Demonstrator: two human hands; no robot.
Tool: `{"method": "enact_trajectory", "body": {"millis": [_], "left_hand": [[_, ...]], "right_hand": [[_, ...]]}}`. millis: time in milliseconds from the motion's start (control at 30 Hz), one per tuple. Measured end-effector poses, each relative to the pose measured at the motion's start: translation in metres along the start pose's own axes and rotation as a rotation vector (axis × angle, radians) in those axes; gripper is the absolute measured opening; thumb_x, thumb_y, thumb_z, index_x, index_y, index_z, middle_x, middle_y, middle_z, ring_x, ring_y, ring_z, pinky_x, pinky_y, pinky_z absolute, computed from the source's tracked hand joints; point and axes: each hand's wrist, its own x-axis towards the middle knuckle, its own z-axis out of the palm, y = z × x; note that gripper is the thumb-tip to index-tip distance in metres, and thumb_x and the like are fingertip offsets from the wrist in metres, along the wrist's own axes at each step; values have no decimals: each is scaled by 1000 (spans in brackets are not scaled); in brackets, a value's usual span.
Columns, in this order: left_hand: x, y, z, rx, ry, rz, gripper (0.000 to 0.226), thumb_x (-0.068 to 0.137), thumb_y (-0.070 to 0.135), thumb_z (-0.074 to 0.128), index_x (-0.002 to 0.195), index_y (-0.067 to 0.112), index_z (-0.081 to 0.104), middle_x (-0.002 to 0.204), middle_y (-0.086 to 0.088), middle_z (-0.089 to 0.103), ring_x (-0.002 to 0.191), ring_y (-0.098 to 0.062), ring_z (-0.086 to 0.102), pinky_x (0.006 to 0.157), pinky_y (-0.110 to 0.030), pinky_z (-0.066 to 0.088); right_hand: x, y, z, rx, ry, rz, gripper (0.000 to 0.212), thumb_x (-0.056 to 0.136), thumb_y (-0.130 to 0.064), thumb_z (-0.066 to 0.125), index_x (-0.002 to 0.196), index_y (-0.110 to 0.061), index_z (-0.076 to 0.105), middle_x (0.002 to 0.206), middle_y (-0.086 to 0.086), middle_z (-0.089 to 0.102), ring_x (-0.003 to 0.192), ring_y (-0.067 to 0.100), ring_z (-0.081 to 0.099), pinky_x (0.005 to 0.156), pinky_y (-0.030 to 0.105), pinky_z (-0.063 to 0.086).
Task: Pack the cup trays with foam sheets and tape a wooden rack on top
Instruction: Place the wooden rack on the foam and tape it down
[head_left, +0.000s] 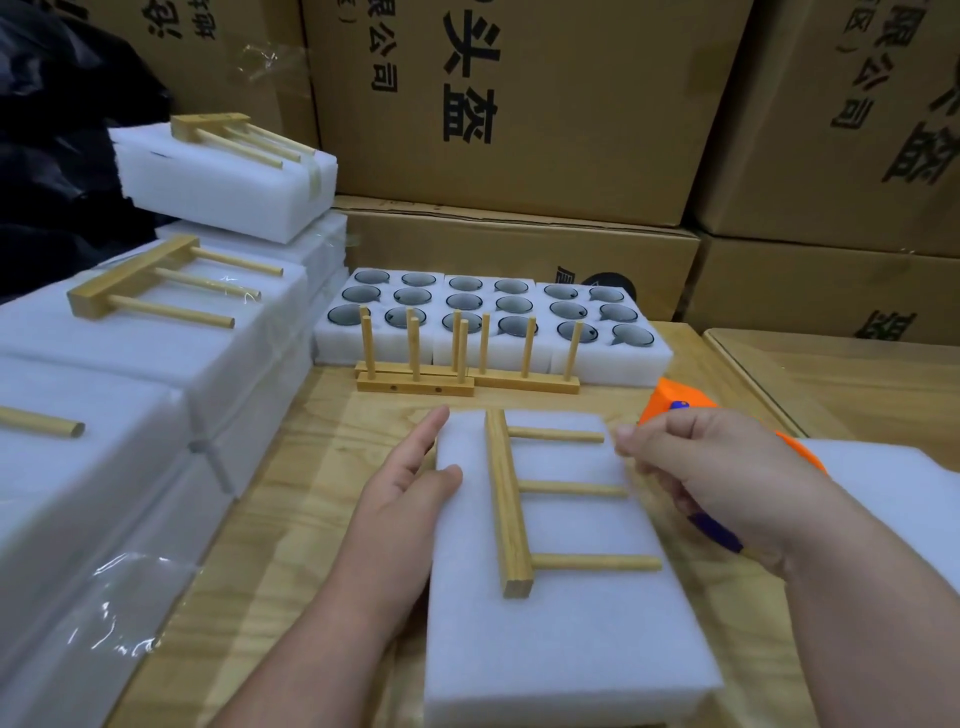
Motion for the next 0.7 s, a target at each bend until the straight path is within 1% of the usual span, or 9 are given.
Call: {"method": "enact_trajectory", "body": {"millis": [67,100,167,233,300,400,500,600,700], "left_hand": [[0,0,0,-23,-14,4,52,102,-1,46,126,41,65,122,19,72,107,-11,73,70,-23,59],[-1,0,0,-31,-29,4,52,102,0,44,127,41,64,122,21,72,108,-8,72,71,-22,59],[-2,-1,-1,-48,-72,-10,52,103,4,43,130,44,61,122,21,72,109,-7,72,72,-22,59],[-3,-3,0,-66,-116,-47,52,100,9,47,134,48,56,122,20,72,111,-11,72,77,-28,61],[-5,-3,1,-79,-138,-78,58,91,17,55,137,52,50,120,20,73,111,-14,72,79,-33,61],[-4,-2,1,-65,-153,-75,64,94,14,52,146,49,42,111,22,75,105,-12,74,72,-28,61],[-6,0,2,-30,-147,-83,68,98,9,49,154,46,35,109,21,76,102,-15,75,69,-27,60],[-9,5,4,22,-135,-109,92,74,14,59,154,49,32,114,12,76,99,-22,76,65,-28,59],[-10,7,4,43,-125,-107,95,69,16,58,154,50,32,115,9,77,100,-24,76,67,-31,59]], "right_hand": [[3,0,8,13,166,-130,17,90,-44,72,79,-33,77,67,-12,67,61,12,57,66,31,46],[3,1,13,66,200,-190,12,92,-45,70,83,-41,77,74,-19,72,65,1,63,68,28,47],[5,4,25,207,150,-213,10,88,-53,70,96,-49,75,94,-32,72,85,-14,65,78,25,49],[7,12,36,346,3,-127,40,75,-65,69,114,-54,70,116,-29,70,111,-6,64,95,37,52],[7,18,41,359,-106,-55,57,67,-72,68,122,-57,65,134,-24,63,131,9,56,112,46,44],[3,18,40,223,-167,-77,52,72,-78,67,122,-67,59,150,-28,46,142,7,42,119,41,34],[2,12,33,-3,-163,-238,55,69,-76,67,123,-67,58,162,-32,21,149,0,24,114,28,28],[-2,3,28,-158,-193,-326,47,62,-69,73,108,-61,68,155,-41,23,148,-12,12,119,29,22],[-7,-2,28,-271,-264,-367,31,65,-61,76,95,-55,73,153,-41,25,145,-21,0,122,26,11]]}}
